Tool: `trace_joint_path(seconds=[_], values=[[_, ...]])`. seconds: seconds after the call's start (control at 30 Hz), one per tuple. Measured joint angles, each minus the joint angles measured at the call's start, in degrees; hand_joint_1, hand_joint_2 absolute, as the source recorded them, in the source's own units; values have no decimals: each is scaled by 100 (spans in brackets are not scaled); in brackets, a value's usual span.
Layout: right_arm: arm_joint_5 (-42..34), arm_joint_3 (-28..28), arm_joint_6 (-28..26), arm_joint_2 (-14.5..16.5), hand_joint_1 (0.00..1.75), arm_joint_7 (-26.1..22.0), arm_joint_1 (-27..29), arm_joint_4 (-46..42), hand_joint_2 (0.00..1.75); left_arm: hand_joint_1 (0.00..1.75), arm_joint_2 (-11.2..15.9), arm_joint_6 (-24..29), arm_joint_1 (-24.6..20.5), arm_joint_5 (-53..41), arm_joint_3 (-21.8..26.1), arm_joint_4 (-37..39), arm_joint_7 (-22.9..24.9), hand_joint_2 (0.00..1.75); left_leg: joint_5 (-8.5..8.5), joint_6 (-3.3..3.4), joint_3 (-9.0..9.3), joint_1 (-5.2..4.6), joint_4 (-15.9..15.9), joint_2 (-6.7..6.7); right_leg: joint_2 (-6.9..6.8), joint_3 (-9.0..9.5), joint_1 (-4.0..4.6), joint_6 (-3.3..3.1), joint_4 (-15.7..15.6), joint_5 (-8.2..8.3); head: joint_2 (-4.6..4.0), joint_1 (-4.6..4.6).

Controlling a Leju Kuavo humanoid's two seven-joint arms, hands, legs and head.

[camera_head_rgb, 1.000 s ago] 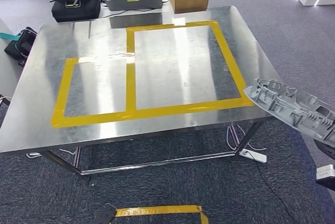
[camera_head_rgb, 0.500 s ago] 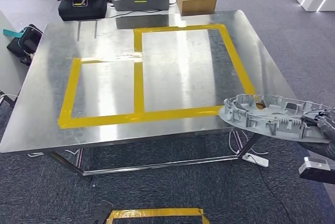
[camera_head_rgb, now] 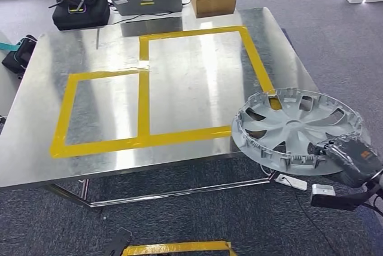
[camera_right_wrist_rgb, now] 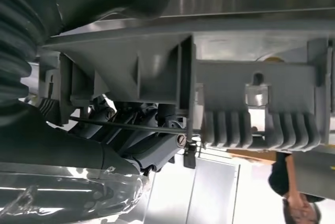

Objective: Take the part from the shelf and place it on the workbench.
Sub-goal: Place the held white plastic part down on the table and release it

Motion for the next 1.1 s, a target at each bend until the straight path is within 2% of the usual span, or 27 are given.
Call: trace_joint_path(seconds=[0.03,0.07,0.1,0.13,0.2,0.27,0.3,0.33,0.4,0.43,0.47,0.5,0.53,0.57,0.6,0.67,0.87,0.97,1.1], values=[[35,142,-58,94,175,-18,-73,113,175,0,7,-7,-8,-19,0,-1,23,175,286,37,119,-9,-378,2,9,30,2,8,-3,-19,0,-2],[78,280,-132,193,175,-29,-149,226,175,0,15,-16,-24,-37,0,-1,38,175,495,74,254,-23,-757,5,21,52,15,28,4,-40,1,-3],[123,417,-213,293,175,-30,-214,341,175,0,21,-32,-46,-61,-2,-1,46,175,614,94,356,-34,-1039,8,32,62,24,54,4,-55,1,-1],[155,536,-285,384,175,-26,-268,448,175,0,25,-49,-67,-89,-6,-1,49,175,646,107,410,-46,-1197,8,40,66,28,88,-3,-66,1,-1],[186,738,-433,574,175,-21,-390,677,175,0,26,-91,-98,-160,-22,-6,58,175,618,125,435,-52,-1275,5,46,82,24,164,-48,-70,0,0],[204,872,-618,771,175,-42,-531,931,175,0,25,-135,-121,-243,-62,-19,82,175,632,179,492,-31,-1334,0,21,56,19,222,15,-121,1,15],[220,925,-740,877,175,-65,-612,1078,175,0,23,-159,-141,-289,-92,-25,105,175,636,206,529,-18,-1361,0,5,-40,22,240,213,-216,1,30],[252,973,-879,993,175,-88,-684,1240,175,0,20,-179,-162,-332,-126,-29,128,175,627,229,558,-16,-1370,0,-10,-211,22,250,539,-353,1,47],[356,1068,-1162,1225,175,-109,-798,1567,175,0,14,-219,-197,-387,-187,-31,166,175,592,262,593,-32,-1368,0,-18,-635,27,264,1300,-613,0,61],[431,1108,-1300,1324,175,-92,-826,1707,175,0,12,-236,-204,-406,-217,-31,179,175,573,271,613,-44,-1365,-3,-18,-776,28,264,1506,-626,0,60],[507,1143,-1435,1405,175,-63,-852,1827,175,0,11,-253,-208,-423,-245,-31,190,175,551,275,639,-53,-1361,-9,-18,-808,29,257,1489,-524,0,60],[586,1169,-1572,1471,175,-23,-885,1933,175,0,10,-263,-212,-439,-274,-32,201,175,527,271,673,-61,-1355,-18,-18,-723,30,245,1241,-322,0,60],[666,1185,-1717,1521,175,24,-929,2029,175,0,8,-272,-220,-455,-301,-32,214,175,496,261,709,-67,-1346,-28,-19,-557,31,230,841,-87,0,59],[735,1192,-1851,1557,175,68,-991,2125,175,0,7,-279,-232,-472,-326,-33,227,175,465,243,731,-81,-1332,-36,-20,-367,40,213,462,77,0,59],[790,1189,-1964,1580,175,105,-1061,2213,175,0,7,-286,-245,-486,-355,-33,243,175,442,223,736,-92,-1316,-43,-18,-222,47,192,174,173,1,57],[832,1152,-2101,1600,175,138,-1208,2394,175,0,12,-309,-264,-522,-407,-34,264,175,432,204,709,-115,-1288,-50,-9,-119,59,169,-12,183,1,46],[698,887,-1948,1604,175,-128,-1713,3039,175,0,27,-388,-285,-618,-570,-39,253,175,452,219,719,-109,-1354,-43,10,-140,69,128,-33,174,1,34],[745,843,-1896,1610,175,-294,-1966,3455,175,0,33,-407,-289,-688,-668,-40,218,175,460,185,718,-102,-1368,-44,4,-139,75,114,-33,171,1,36],[899,877,-2127,1736,175,-529,-2096,3852,175,0,33,-433,-295,-783,-813,-42,136,175,470,146,715,-100,-1370,-45,3,-137,80,94,-33,185,1,38]])
